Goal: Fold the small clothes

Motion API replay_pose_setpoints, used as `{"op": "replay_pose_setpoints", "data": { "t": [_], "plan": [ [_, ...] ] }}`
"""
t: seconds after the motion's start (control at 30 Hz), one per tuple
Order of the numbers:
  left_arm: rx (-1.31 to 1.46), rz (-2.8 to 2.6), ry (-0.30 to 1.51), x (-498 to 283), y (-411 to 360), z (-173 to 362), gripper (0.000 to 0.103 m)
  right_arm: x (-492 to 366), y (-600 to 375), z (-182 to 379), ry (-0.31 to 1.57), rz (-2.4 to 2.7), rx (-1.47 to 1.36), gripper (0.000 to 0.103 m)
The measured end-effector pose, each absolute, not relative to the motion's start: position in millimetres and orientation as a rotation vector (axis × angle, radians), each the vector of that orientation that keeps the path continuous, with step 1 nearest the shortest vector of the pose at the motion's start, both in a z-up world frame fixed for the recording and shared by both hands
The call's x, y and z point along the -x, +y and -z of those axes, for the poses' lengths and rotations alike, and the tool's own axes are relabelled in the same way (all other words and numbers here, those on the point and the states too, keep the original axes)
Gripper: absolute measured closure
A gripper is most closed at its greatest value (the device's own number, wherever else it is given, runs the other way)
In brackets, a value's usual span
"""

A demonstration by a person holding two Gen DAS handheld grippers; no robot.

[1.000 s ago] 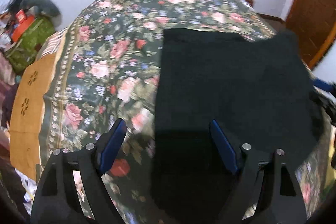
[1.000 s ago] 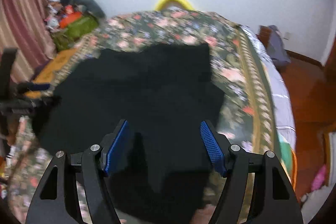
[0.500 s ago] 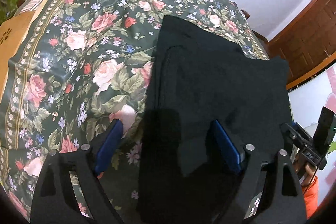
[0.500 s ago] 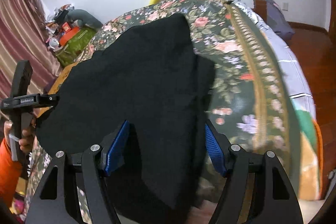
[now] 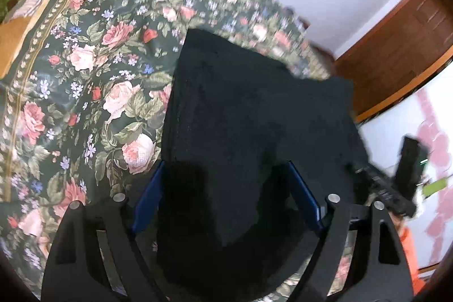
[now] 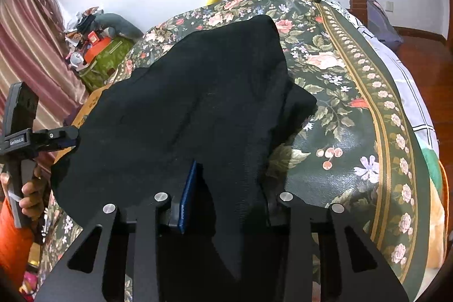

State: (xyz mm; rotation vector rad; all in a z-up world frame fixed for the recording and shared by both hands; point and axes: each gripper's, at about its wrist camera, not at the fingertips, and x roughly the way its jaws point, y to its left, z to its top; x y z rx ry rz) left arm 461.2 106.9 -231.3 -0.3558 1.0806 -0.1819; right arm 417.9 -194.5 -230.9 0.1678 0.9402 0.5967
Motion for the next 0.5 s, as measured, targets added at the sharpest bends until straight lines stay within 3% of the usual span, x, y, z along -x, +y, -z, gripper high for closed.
{"op": "replay_pose_setpoints", "data": {
  "t": [0.17,0.27,0.33,0.5],
  "plan": [
    [0.347,0.160,1.088,-470,97,237,0.020,-419,-194,231,0.940,-0.598,-0.173,0.072],
    [0.324,0.168,1.071,-467,92,233,0.042,-421,-197,231,0.944,-0.606,-0.199,0.088],
    [0.313,0.207,1.062,-463,86,226,0.082,-419,-198,228,0.935,-0.622,-0.200,0.093],
    [0.199,0.189,1.037,-450,67,212,0.085,-407,-196,207,0.890,-0.660,-0.190,0.096]
  ]
}}
